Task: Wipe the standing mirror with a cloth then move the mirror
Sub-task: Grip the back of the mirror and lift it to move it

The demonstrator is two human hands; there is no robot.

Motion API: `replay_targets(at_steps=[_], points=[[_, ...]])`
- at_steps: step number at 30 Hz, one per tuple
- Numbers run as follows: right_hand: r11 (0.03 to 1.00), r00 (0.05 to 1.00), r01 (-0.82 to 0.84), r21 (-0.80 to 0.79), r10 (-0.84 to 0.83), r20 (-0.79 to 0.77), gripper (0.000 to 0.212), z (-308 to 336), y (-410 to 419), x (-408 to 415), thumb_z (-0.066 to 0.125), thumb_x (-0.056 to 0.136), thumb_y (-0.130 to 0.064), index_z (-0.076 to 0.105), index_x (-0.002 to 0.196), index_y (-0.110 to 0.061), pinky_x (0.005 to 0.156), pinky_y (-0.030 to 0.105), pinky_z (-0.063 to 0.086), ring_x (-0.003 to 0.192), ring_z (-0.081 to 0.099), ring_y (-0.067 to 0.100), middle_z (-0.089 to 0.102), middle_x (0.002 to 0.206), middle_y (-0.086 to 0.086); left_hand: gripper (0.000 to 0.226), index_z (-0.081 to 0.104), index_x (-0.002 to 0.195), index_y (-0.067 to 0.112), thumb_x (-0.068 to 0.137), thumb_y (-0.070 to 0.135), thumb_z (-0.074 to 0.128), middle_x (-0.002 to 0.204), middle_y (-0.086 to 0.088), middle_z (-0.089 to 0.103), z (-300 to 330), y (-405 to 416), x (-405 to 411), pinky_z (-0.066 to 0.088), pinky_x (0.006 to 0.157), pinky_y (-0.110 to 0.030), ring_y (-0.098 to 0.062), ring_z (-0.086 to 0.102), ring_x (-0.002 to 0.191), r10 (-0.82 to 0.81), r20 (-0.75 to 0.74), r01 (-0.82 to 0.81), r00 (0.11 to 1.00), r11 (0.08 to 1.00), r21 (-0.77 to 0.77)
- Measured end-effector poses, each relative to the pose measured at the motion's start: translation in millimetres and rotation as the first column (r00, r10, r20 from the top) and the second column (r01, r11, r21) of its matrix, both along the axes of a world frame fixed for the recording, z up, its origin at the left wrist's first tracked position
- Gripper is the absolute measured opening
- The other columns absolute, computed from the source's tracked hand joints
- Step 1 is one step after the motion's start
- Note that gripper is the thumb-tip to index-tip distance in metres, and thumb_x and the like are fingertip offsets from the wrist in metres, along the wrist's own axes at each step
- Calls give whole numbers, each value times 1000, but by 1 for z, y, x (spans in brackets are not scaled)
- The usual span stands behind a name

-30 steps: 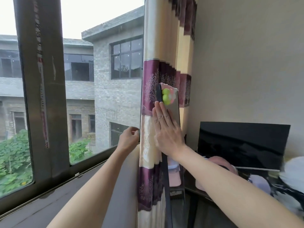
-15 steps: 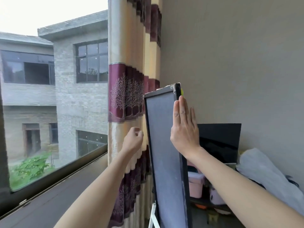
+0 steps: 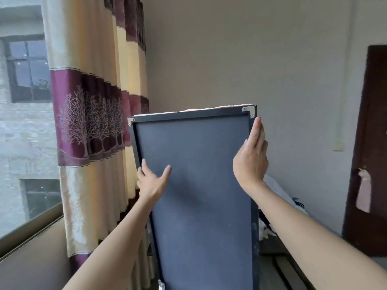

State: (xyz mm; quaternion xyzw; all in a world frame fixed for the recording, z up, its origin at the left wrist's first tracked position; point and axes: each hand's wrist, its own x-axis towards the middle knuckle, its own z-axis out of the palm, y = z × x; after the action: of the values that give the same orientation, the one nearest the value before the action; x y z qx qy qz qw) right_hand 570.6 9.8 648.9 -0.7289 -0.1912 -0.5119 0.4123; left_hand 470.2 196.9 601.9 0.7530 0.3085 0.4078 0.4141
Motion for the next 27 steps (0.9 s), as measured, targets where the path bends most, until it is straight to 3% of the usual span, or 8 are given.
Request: replay_targets(at_steps=[3,7,11,14,19,27], points=[[998,998,56,43,-54,-45,62,0,-16,22,45,94,-19,16,147,-6,78,48,50,108,49,41,39,142,18,100,-3,149,22,80,55,61,156,-8,2,-3,-2,18,15,111,-44,-29,10,142,49,23,-48,999,998,-31],[992,990,91,88,-81,-114,71,-2,-33,47,45,94,-31,6,147,-4,91,47,42,118,42,40,33,143,21,115,-4,149,25,68,57,72,156,-6,8,-6,-5,36,19,112,-47,-25,15,142,132,117,-133,984,991,8],[988,989,93,120,-78,-124,74,-17,-52,72,47,93,-31,6,147,-1,95,47,39,120,40,42,28,146,23,116,2,149,19,67,36,82,151,-8,20,-10,-5,52,21,109,-31,-22,26,137,-53,292,27,955,995,93],[985,984,94,143,-70,-165,78,-29,-62,85,51,91,-32,6,146,0,94,46,37,118,41,42,28,146,23,114,1,149,22,68,35,81,152,-5,19,-18,-15,66,21,101,-23,-18,25,137,-83,294,59,952,994,91],[990,978,46,132,-17,-209,83,-62,-54,93,57,88,-35,8,147,-1,94,47,39,119,42,41,29,145,22,113,8,148,20,65,44,81,145,-11,32,-42,-16,83,28,109,-43,-27,31,135,25,279,-30,960,999,15],[987,896,-69,148,126,-426,98,-133,-56,104,67,81,-35,-3,148,-21,99,49,39,131,32,38,21,151,16,118,1,149,22,65,41,82,144,-19,28,-81,-22,102,28,107,-46,-34,29,132,41,124,-28,991,994,-107]])
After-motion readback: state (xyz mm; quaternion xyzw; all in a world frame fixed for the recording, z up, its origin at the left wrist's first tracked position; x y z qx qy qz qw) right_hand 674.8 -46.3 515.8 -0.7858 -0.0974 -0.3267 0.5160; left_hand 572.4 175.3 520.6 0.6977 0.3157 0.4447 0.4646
